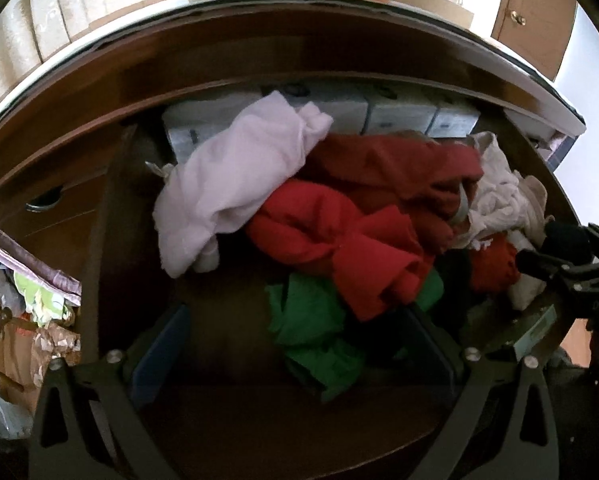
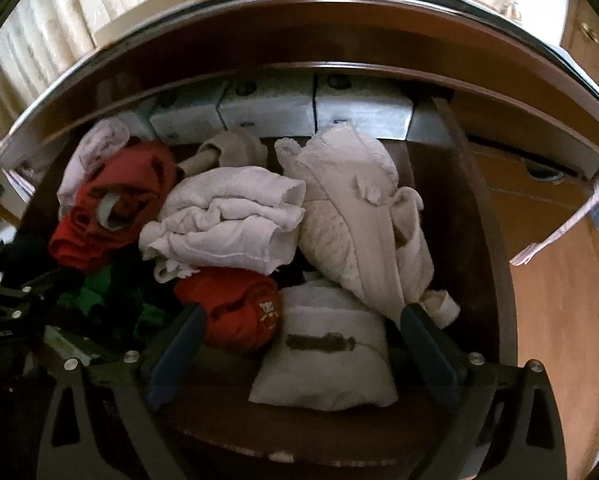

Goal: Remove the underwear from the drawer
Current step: 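Position both tools over the clothes, left over pink cloth, right over red, then grasp the pink underwear with the left tool while the right grasps red underwear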

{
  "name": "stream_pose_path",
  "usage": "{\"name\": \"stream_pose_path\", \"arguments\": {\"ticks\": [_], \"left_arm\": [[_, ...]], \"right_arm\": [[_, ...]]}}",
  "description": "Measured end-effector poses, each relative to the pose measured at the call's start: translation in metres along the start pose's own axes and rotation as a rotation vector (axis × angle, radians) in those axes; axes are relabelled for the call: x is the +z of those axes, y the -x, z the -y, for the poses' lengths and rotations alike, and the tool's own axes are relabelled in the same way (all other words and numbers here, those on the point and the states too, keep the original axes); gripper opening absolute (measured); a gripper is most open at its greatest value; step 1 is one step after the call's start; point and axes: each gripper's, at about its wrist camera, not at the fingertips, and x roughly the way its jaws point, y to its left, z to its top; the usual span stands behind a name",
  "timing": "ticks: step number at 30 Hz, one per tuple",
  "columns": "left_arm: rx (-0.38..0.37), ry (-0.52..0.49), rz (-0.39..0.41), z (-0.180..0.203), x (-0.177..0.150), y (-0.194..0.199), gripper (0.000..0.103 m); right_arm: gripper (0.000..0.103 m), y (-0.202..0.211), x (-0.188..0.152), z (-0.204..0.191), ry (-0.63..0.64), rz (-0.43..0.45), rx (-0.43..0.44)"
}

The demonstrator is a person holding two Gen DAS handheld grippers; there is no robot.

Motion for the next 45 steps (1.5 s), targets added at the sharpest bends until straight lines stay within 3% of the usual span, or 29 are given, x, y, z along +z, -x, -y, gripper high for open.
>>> {"name": "stream_pose_path", "arguments": {"ticks": [5,8,13,19,32,39,45], "left_arm": [[-0.009,-0.034,-0.088,0.0,0.009,-0.006,0.103],[-0.011,-0.035,-0.093,0.001,0.008,-0.005,0.103],[-0.002,-0.011,-0.036,0.001,-0.003,0.003,0.103],[0.022,0.033,0.054,0.0,-0.014,0.01,0.103],[0.05,0.076,0.122,-0.006,-0.02,0.015,0.103],[0.001,0.089,0.087,-0.015,-0.017,0.024,0.103],[0.039,0.058,0.246,-0.028,0.012,0.071,0.103]], "right_arm": [[0.1,-0.004,0.007,-0.001,-0.002,-0.068,-0.001],[0.101,-0.008,0.01,-0.003,-0.003,-0.108,-0.016],[0.101,-0.006,0.004,-0.005,-0.006,-0.093,-0.029],[0.101,0.004,-0.004,-0.005,-0.025,0.001,-0.038],[0.101,0.016,-0.015,-0.005,-0.048,0.042,0.006],[0.101,0.016,-0.007,0.0,-0.067,0.036,0.033],[0.101,0.045,0.026,0.002,-0.111,0.131,0.155]]}}
